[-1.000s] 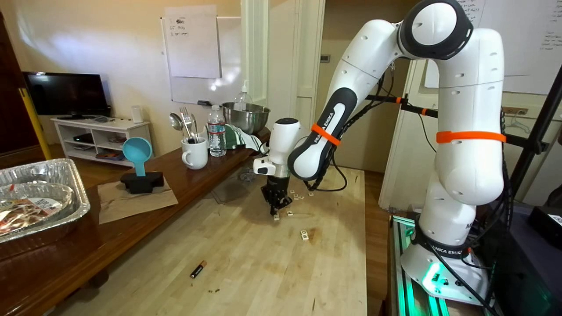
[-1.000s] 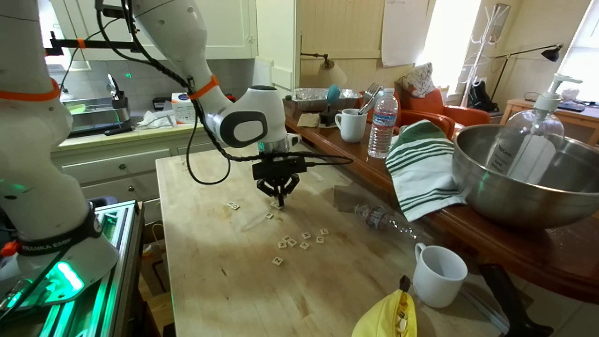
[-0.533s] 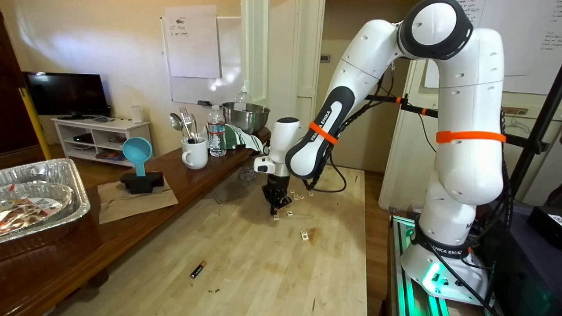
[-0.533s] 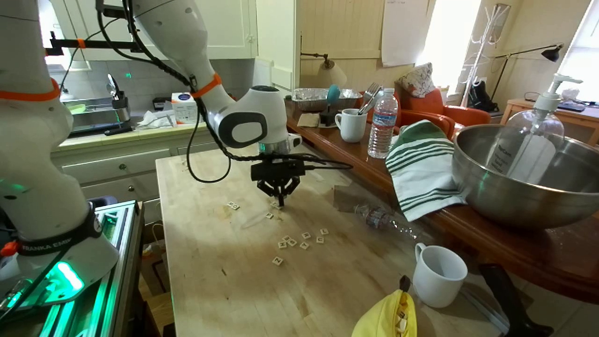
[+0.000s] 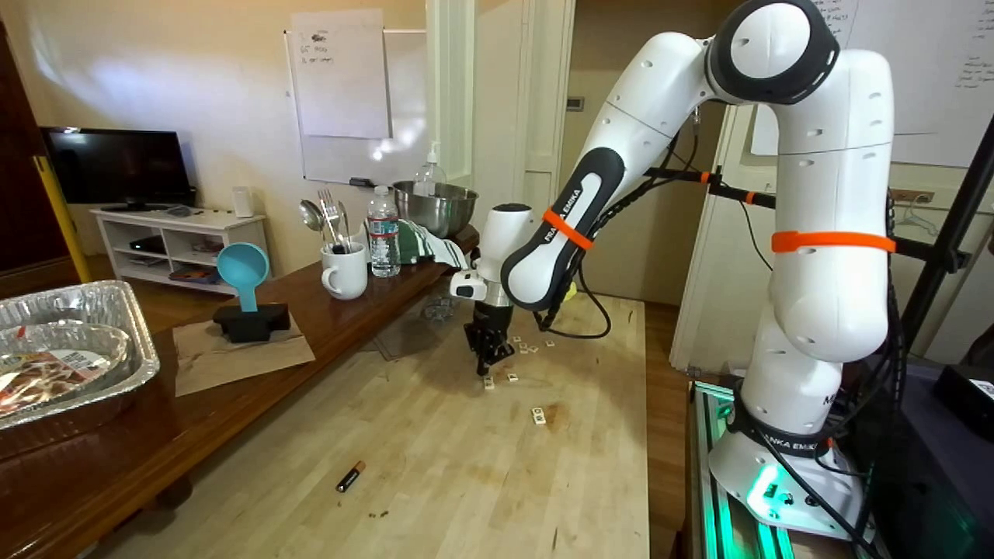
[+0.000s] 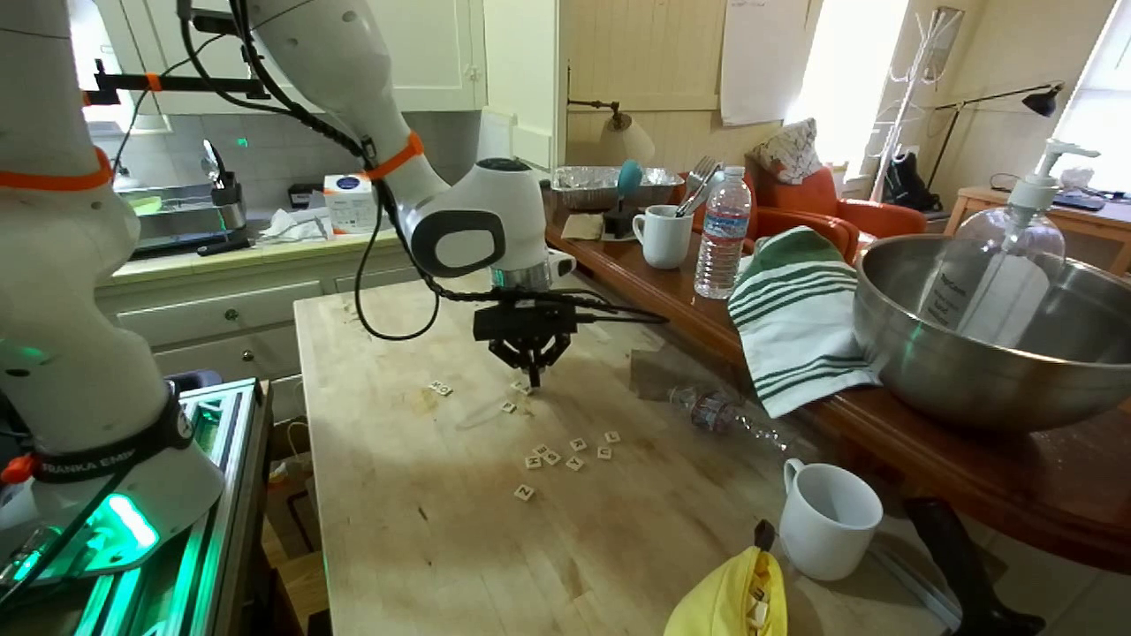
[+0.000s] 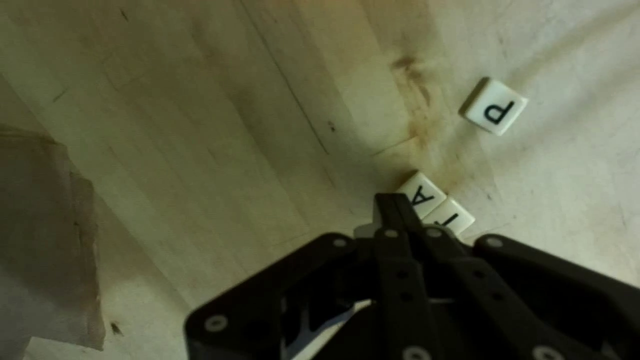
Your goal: Move the block letters to the left
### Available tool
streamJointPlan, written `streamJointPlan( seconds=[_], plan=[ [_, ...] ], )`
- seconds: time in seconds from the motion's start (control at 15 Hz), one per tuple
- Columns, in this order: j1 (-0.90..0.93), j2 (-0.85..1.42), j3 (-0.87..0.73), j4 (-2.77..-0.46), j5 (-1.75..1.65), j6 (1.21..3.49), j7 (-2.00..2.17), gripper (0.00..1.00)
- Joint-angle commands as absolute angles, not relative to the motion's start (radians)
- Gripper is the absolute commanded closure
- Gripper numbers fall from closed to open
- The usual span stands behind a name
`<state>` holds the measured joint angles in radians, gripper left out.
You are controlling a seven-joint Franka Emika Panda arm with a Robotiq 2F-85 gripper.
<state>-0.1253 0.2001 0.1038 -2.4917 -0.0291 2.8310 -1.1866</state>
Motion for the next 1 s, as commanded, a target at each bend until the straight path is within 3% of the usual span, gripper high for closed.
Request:
streamJointPlan(
  seconds=[0.0,0.93],
  plan=[
    [-0.123,0.164,0.085,-2.505,-0.052,2.798,-1.195,1.00],
    [-0.107,0.122,0.025,-2.521,-0.145,2.609,-1.208,1.00]
  ],
)
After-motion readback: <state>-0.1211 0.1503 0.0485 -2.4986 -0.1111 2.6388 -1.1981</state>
